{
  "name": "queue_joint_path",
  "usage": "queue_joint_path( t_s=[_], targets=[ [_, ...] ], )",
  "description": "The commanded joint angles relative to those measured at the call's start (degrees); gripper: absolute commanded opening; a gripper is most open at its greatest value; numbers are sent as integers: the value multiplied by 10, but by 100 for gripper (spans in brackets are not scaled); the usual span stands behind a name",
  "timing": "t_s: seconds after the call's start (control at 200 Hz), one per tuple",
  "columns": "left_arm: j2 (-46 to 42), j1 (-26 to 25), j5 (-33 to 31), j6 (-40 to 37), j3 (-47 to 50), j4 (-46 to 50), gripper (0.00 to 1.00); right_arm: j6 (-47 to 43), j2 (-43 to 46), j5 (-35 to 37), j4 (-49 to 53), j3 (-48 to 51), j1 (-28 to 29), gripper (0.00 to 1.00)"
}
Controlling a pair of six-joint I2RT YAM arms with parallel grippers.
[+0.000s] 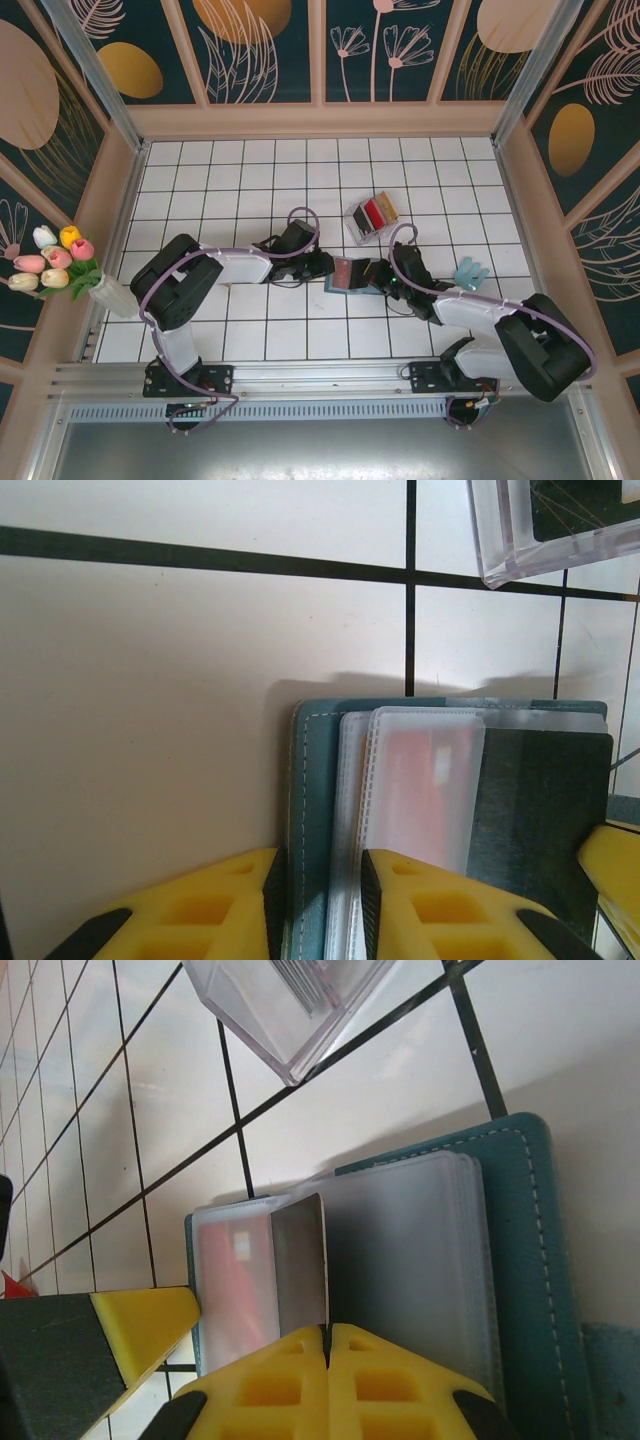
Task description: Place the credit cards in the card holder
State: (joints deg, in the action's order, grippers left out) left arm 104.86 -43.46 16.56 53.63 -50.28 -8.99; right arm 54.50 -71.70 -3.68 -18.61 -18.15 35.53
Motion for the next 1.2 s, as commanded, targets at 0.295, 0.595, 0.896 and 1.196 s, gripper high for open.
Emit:
queue_joint_path(
  t_s=[0.295, 0.595, 0.896, 1.196],
  targets=[
    [13, -6, 18, -4, -3, 1, 28, -1, 11, 64, -1, 9, 27, 0],
    [19, -6, 22, -7, -8, 0, 28, 7, -8, 48, -44, 22, 28, 0],
    [16, -6, 22, -5, -4, -1, 27, 26, -16, 57, -69, 26, 33, 0],
    [16, -7, 21, -3, -2, -3, 27, 33, 25, 80, -36, 42, 25, 0]
  ],
)
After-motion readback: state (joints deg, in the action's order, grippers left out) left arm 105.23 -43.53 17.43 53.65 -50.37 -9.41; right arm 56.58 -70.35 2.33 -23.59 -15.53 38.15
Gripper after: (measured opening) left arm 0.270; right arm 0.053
